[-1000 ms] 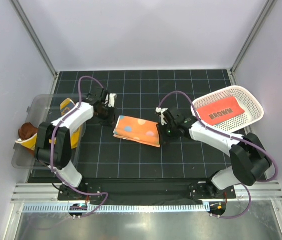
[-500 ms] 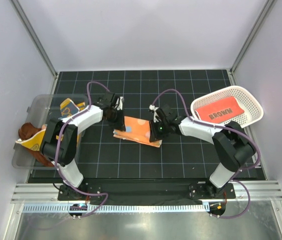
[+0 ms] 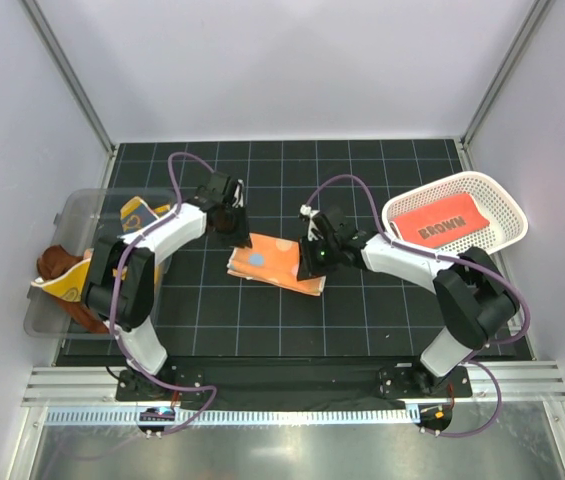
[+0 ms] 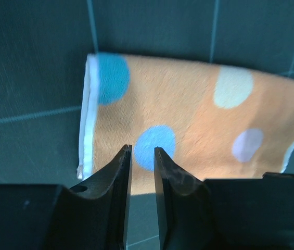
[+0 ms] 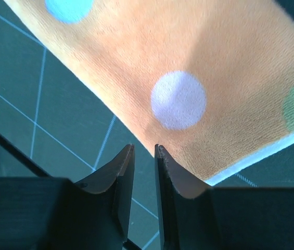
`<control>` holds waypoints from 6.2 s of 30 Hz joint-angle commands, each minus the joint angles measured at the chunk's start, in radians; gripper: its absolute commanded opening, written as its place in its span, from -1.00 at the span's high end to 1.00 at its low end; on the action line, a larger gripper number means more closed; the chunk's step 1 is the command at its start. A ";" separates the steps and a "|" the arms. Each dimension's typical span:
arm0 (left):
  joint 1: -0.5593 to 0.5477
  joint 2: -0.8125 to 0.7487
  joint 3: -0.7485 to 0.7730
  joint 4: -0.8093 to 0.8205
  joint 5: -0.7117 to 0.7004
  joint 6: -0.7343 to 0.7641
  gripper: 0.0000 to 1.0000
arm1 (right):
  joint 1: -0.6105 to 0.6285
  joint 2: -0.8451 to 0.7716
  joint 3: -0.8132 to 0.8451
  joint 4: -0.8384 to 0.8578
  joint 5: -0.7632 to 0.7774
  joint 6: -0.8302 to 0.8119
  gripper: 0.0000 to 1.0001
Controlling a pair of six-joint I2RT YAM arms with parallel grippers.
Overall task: Fold and stack the towels
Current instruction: Fold the towel, then neatly place the folded towel into the bin, then grab crumpled towel
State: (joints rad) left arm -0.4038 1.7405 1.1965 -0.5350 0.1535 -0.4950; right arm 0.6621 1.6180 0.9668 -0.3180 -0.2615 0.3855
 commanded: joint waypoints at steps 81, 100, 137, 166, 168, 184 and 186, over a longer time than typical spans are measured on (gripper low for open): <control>-0.029 -0.116 -0.061 -0.105 -0.331 -0.197 0.27 | -0.030 -0.098 -0.402 0.514 0.374 0.544 0.28; -0.029 -0.328 0.021 -0.172 -0.163 -0.131 0.24 | -0.265 -0.242 0.065 -0.441 0.296 -0.123 0.98; -0.029 -0.237 0.126 -0.203 -0.104 -0.047 0.20 | -0.776 0.043 0.610 -0.451 0.602 -0.764 0.98; -0.030 -0.167 0.224 -0.243 -0.121 -0.011 0.17 | -0.907 0.424 0.808 -0.242 0.712 -0.820 -0.05; -0.029 -0.174 0.245 -0.264 -0.134 -0.011 0.17 | -0.903 0.401 0.822 -0.254 0.711 -0.763 -0.19; 0.242 -0.219 0.378 -0.422 -0.746 -0.048 -0.26 | -0.276 -0.067 0.684 -0.405 0.557 -0.163 -0.99; 0.335 -0.187 0.356 -0.468 -0.799 -0.056 -0.29 | -0.220 -0.089 0.647 -0.376 0.457 -0.100 -0.99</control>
State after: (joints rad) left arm -0.1669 1.5410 1.5970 -0.9073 -0.4637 -0.5404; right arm 0.4435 1.5757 1.6630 -0.6823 0.3374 0.1127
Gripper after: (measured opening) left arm 0.638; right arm 0.995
